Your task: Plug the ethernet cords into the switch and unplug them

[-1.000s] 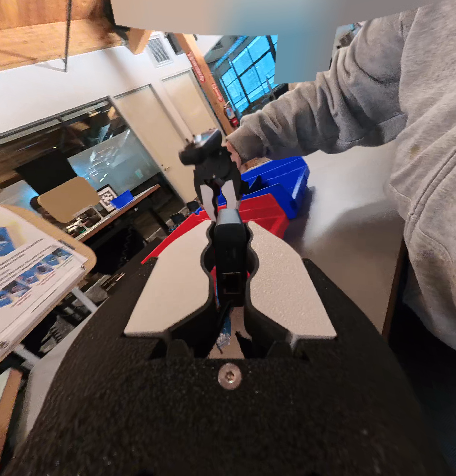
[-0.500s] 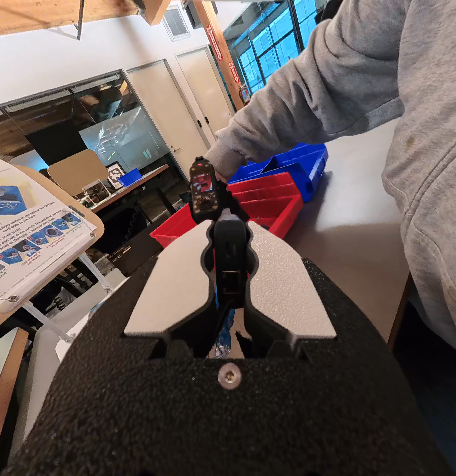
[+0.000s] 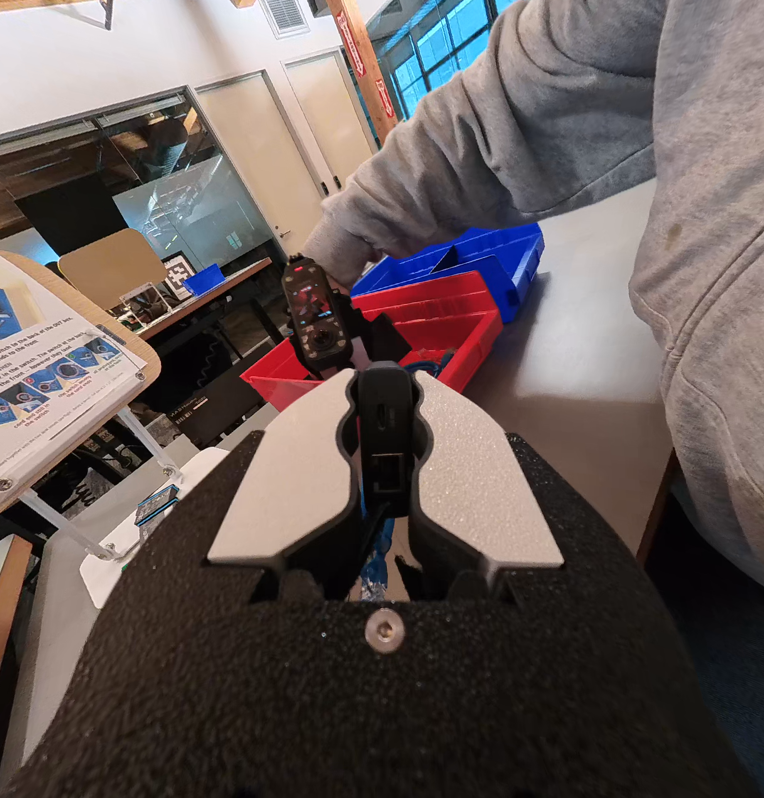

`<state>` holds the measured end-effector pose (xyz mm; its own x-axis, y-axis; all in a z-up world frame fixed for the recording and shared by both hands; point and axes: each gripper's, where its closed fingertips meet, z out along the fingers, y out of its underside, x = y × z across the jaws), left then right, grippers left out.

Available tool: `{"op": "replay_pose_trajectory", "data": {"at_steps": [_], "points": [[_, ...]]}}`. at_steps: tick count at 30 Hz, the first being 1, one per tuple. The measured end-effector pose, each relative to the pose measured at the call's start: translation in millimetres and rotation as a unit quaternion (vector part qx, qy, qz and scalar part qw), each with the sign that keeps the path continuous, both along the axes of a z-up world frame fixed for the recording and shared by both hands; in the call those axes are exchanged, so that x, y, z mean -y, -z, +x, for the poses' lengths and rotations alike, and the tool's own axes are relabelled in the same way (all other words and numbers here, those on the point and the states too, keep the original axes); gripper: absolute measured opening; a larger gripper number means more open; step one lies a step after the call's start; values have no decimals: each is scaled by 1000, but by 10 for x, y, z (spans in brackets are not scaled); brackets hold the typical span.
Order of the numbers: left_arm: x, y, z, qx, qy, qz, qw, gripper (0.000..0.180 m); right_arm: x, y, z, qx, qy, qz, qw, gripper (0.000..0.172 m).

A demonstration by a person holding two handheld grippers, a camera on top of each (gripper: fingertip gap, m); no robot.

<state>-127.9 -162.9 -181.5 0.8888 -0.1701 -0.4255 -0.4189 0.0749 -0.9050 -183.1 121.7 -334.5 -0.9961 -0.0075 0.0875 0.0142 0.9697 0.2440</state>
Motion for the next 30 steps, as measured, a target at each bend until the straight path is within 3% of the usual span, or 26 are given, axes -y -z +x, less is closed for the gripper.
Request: {"op": "replay_pose_trajectory", "data": {"at_steps": [3,11,17,20,23,30], "points": [[-7,19,-1,-2,-2,-6,1000,20,104,-28,95,46,46,-32,997,17],[-22,55,3,1,3,-13,1000,20,74,-36,-45,16,37,-31,999,13],[-36,85,13,4,7,-19,1000,20,39,30,-29,5,-32,0,999,13],[-52,100,16,7,10,-22,1000,20,107,44,65,44,10,-33,998,23],[-66,123,33,6,13,-28,1000,20,50,97,96,61,15,-17,998,26],[-61,130,31,7,14,-31,999,20,72,150,60,47,13,-16,999,16]]}}
